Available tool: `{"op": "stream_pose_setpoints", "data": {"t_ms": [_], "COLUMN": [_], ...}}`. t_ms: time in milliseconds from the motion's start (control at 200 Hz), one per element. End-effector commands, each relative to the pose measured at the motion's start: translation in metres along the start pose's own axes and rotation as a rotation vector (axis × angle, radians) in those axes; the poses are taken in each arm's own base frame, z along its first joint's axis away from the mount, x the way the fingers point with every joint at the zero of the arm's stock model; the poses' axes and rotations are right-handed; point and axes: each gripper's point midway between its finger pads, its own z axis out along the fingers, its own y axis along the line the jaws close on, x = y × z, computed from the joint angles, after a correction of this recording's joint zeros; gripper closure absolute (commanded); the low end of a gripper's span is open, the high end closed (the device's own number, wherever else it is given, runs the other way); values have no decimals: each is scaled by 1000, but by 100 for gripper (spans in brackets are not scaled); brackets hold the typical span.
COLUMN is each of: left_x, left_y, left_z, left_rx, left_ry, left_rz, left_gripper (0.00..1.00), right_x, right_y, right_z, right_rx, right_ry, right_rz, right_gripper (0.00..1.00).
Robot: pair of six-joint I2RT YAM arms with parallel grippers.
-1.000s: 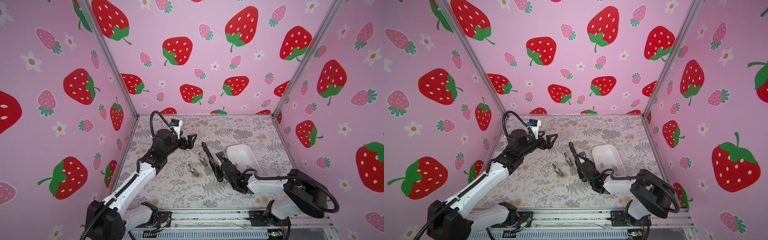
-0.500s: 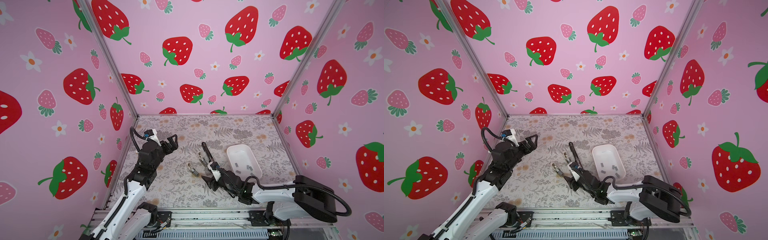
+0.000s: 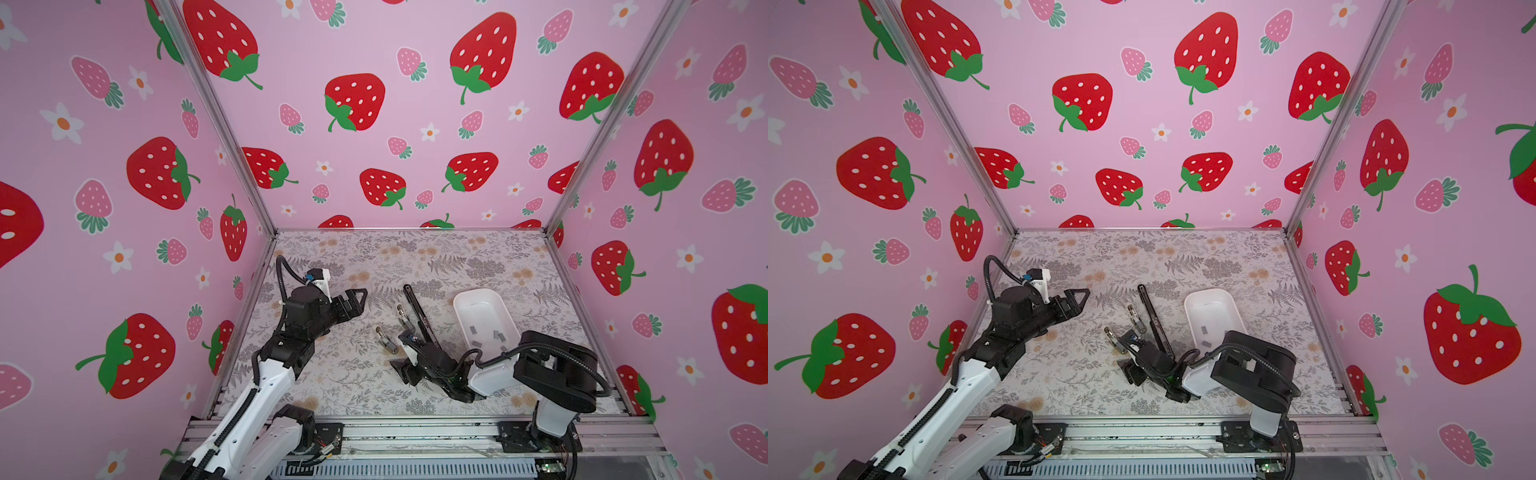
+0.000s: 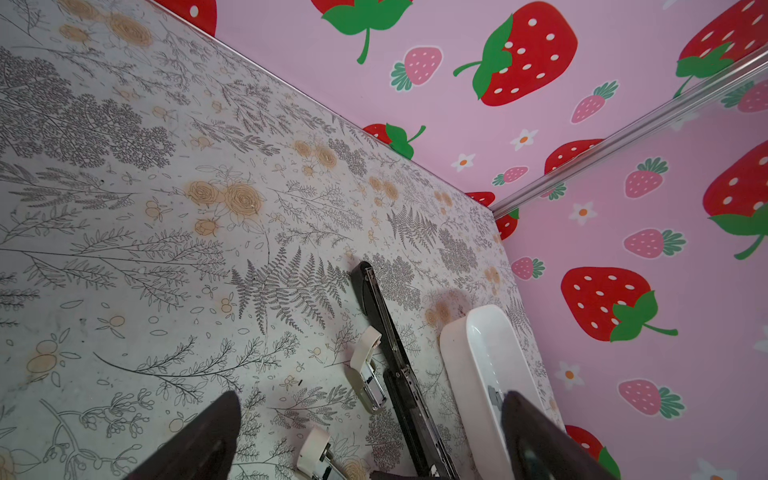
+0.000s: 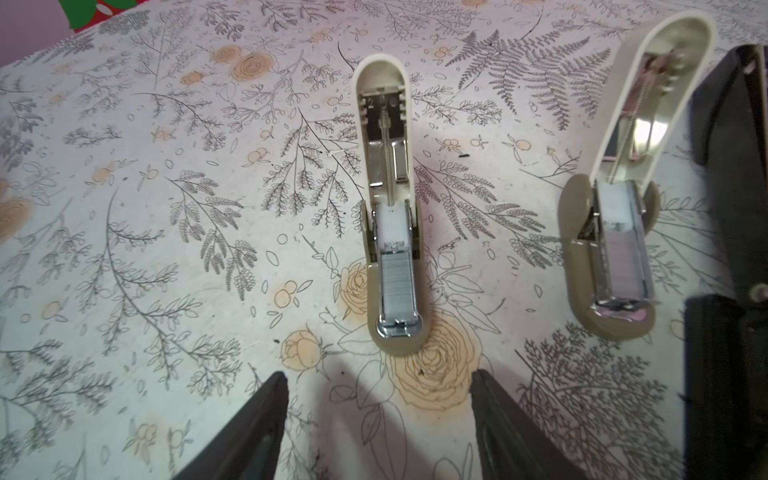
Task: Load the staples into the stapler
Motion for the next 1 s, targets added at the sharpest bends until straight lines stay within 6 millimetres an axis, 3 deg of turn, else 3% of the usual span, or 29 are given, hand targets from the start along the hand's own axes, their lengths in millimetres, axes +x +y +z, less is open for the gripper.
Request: {"op": "stream_pose_setpoints", "data": {"t_ms": [0, 150, 485, 580, 995], "left_x": [4, 13, 20, 22, 31], "left_y": [1, 10, 27, 35, 82], "left_z": [1, 3, 4, 10, 44], "left_rx": [3, -30, -88, -106, -276], "left_ry": [20, 46, 42, 34, 57], "left_rz": [-12, -10, -17, -24, -42], "left_gripper": [1, 1, 4, 5, 9], "right_x": [5, 20, 44, 48, 55], "right_y": [-5, -11, -15, -14, -5], "right_z": [8, 18, 22, 23, 35], "right_rx": [46, 86, 93, 84, 55], "right_ry": [15, 63, 119, 124, 154], "right_rz": [-31, -55, -100, -102, -120], "right_gripper": [28, 29, 48, 56, 67]}}
